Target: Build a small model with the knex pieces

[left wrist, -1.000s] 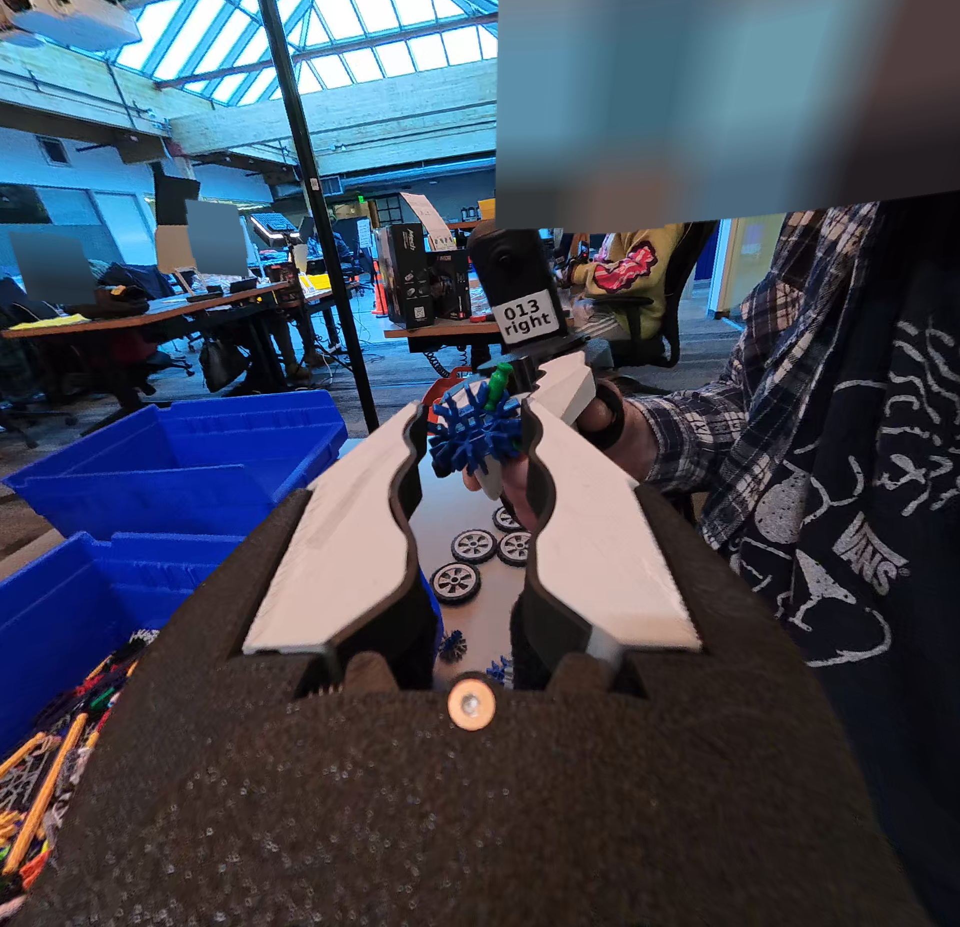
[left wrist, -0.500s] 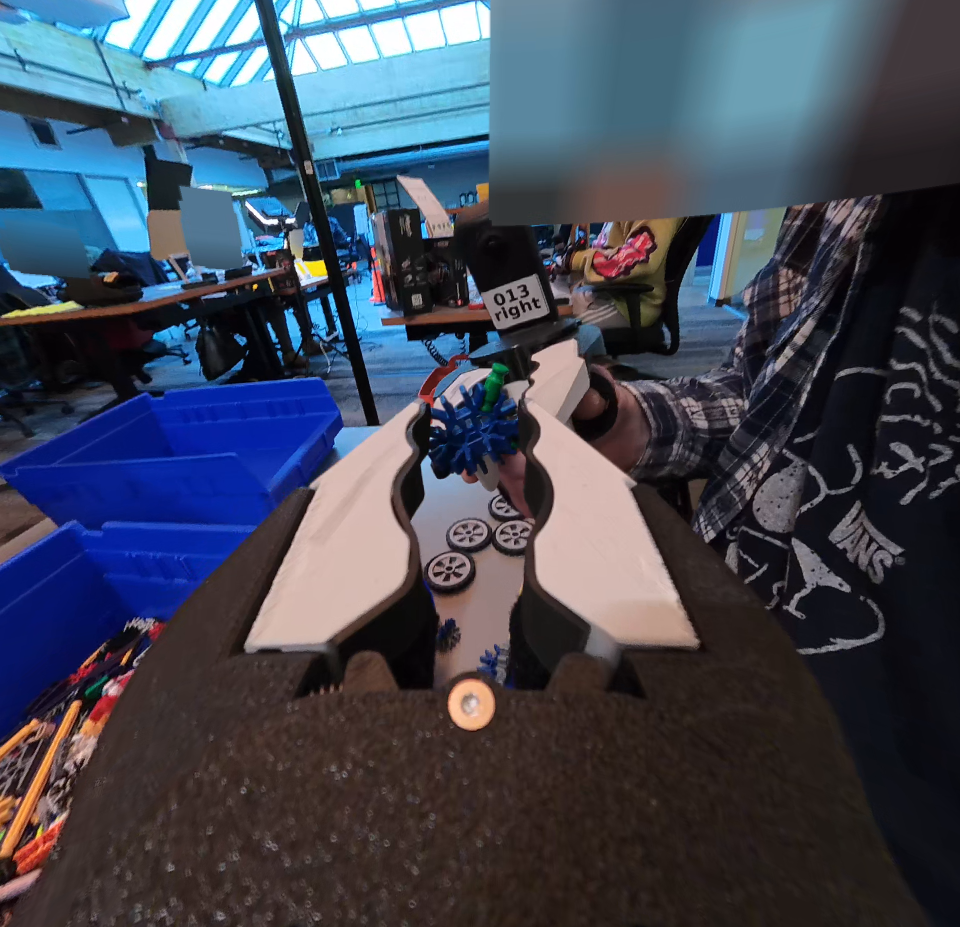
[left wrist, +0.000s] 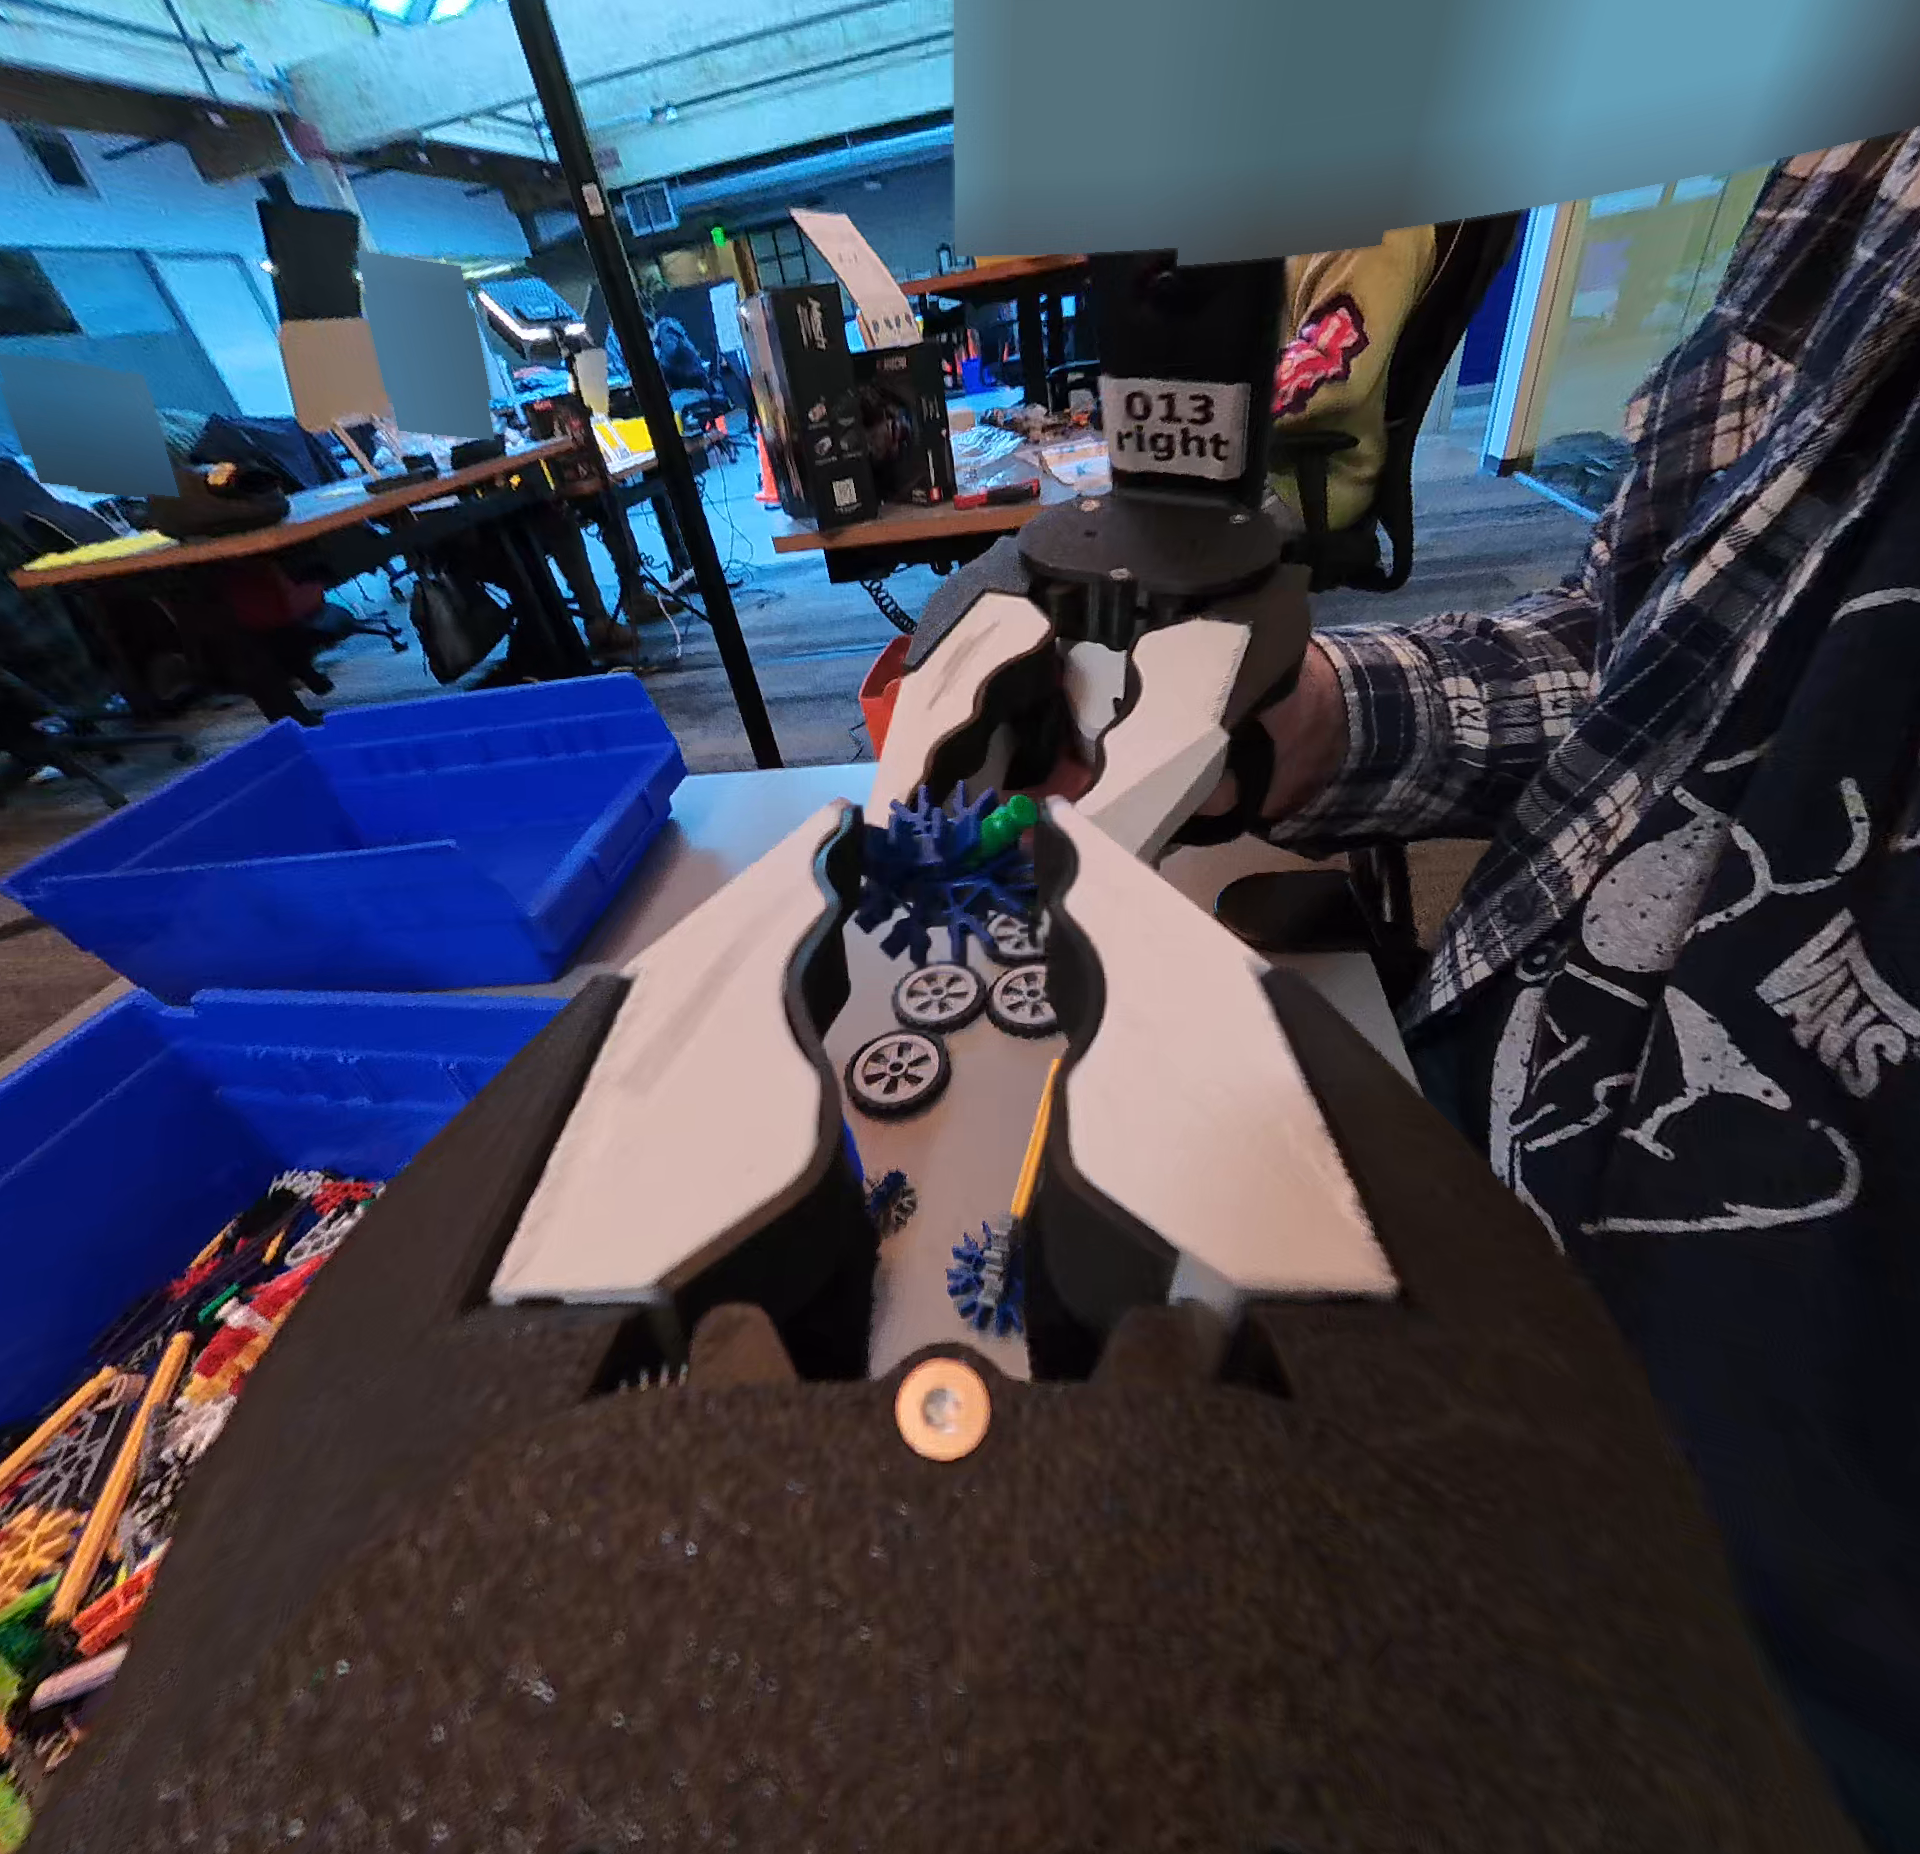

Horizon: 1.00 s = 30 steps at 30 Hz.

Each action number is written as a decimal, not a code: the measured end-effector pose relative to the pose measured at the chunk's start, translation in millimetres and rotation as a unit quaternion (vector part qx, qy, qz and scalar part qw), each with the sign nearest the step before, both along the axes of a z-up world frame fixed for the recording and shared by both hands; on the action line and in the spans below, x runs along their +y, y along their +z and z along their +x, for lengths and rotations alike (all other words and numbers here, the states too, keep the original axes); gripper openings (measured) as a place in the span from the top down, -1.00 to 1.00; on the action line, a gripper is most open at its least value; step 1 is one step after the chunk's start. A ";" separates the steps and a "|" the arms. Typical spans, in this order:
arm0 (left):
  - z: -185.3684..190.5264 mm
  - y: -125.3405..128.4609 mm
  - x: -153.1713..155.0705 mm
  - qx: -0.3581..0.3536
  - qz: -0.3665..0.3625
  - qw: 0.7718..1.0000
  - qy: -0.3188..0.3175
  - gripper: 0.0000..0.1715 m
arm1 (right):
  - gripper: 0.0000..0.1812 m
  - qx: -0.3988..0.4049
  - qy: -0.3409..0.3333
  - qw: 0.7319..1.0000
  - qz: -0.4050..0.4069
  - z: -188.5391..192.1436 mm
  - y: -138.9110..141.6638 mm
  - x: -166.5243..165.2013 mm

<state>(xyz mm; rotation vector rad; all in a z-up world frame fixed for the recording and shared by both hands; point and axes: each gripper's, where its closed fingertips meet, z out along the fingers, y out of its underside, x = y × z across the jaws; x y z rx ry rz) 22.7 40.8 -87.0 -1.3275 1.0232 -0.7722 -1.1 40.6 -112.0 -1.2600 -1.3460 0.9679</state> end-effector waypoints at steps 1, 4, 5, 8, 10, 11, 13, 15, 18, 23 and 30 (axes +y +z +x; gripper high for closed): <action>1.6 0.4 -1.0 -0.002 0.000 1.000 -0.002 0.65 | 0.64 0.004 0.003 1.000 -0.008 1.0 0.2 -2.1; 5.5 -2.4 -1.1 0.009 0.001 1.000 0.001 0.64 | 0.63 0.000 -0.007 1.000 0.001 3.0 -1.6 -3.3; 6.4 -2.8 -1.3 0.012 0.003 1.000 0.003 0.63 | 0.64 -0.003 -0.015 1.000 0.012 4.0 -1.9 -2.7; 9.7 -3.8 -3.4 0.025 0.011 1.000 0.007 0.60 | 0.64 -0.015 -0.030 0.998 0.044 6.1 -3.5 -3.2; 10.9 -3.4 -5.0 0.031 0.015 0.999 0.009 0.58 | 0.64 -0.022 -0.039 0.997 0.067 7.5 -4.0 -2.7; 11.1 -2.9 -5.7 0.033 0.019 0.999 0.011 0.59 | 0.64 -0.024 -0.041 0.996 0.078 8.1 -3.8 -2.1; 11.3 -2.1 -6.5 0.037 0.025 0.999 0.017 0.60 | 0.63 -0.028 -0.046 0.994 0.096 9.8 -3.4 -1.9; 11.5 -3.2 -5.9 0.045 0.030 0.998 0.024 0.61 | 0.64 -0.035 -0.051 0.992 0.114 10.5 -4.4 1.4; 11.7 -5.6 -5.0 0.058 0.038 0.997 0.033 0.64 | 0.64 -0.043 -0.057 0.989 0.131 12.2 -7.1 6.4; 12.4 -7.5 -3.6 0.067 0.052 0.995 0.045 0.65 | 0.64 -0.048 -0.066 0.985 0.151 14.8 -8.4 15.0; 13.9 -17.8 1.1 0.085 0.049 0.993 0.060 0.64 | 0.64 -0.068 -0.077 0.978 0.182 10.6 -20.0 23.0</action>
